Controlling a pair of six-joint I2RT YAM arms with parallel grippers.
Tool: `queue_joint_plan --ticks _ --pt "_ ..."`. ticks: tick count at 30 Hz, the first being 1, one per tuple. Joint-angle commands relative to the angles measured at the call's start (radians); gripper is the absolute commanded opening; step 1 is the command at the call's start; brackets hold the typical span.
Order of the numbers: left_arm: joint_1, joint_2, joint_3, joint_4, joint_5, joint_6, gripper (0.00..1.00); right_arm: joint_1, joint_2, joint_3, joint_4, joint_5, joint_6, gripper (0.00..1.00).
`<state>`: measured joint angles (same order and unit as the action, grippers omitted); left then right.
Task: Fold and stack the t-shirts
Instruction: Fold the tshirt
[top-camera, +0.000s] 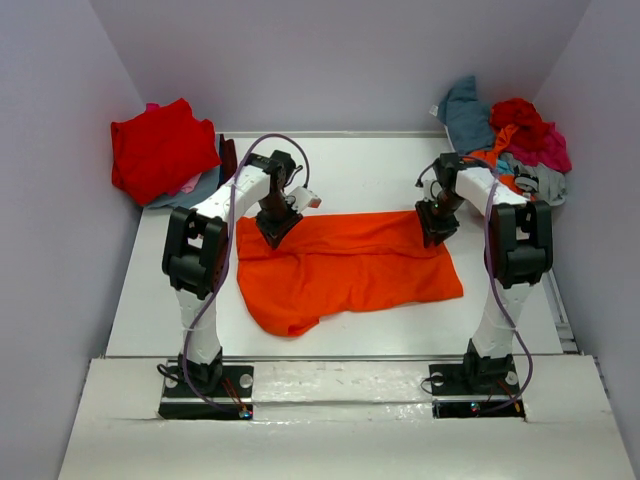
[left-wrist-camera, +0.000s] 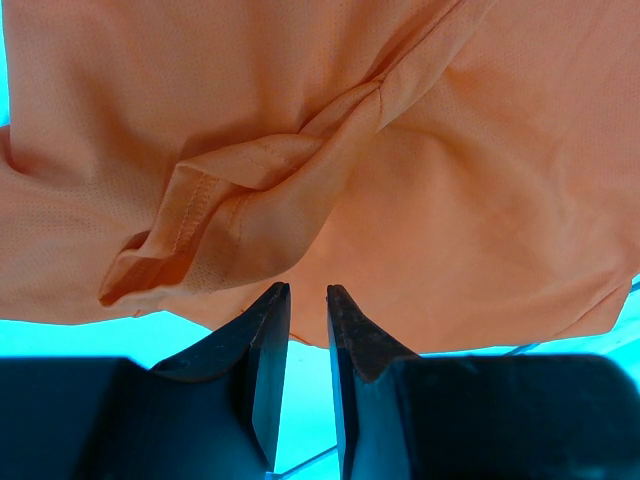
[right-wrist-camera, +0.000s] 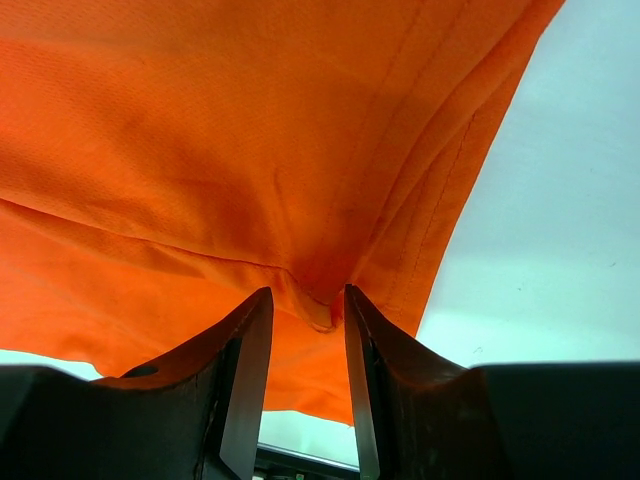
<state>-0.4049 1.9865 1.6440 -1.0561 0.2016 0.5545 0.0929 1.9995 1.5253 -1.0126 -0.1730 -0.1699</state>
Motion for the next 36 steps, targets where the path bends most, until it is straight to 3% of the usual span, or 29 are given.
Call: queue_joint_plan --ticks 1,6,11,24,31,36 --pt "-0.005 -0.057 -0.010 -0.018 0.002 0.021 0.33 0.008 -0.051 -0.027 -0.004 0.036 0.023 0.40" --pt "-0.005 -0.057 -0.013 -0.015 0.004 0.024 0.33 0.008 -0.064 -0.039 0.003 0.033 0.029 0.37" --pt "-0.005 -0.057 -0.012 -0.016 0.005 0.025 0.33 0.008 -0.062 -0.043 0.006 0.032 0.030 0.25" --pt "-0.005 -0.061 -0.016 -0.018 0.004 0.028 0.33 0.008 -0.045 -0.025 0.013 0.027 0.032 0.24" --pt "-0.005 -0.061 -0.021 -0.016 0.004 0.028 0.33 0.008 -0.093 -0.051 0.003 0.030 0.026 0.07" --pt "-0.005 -0.055 -0.012 -0.019 0.005 0.027 0.33 0.008 -0.137 -0.080 0.000 0.029 0.024 0.07"
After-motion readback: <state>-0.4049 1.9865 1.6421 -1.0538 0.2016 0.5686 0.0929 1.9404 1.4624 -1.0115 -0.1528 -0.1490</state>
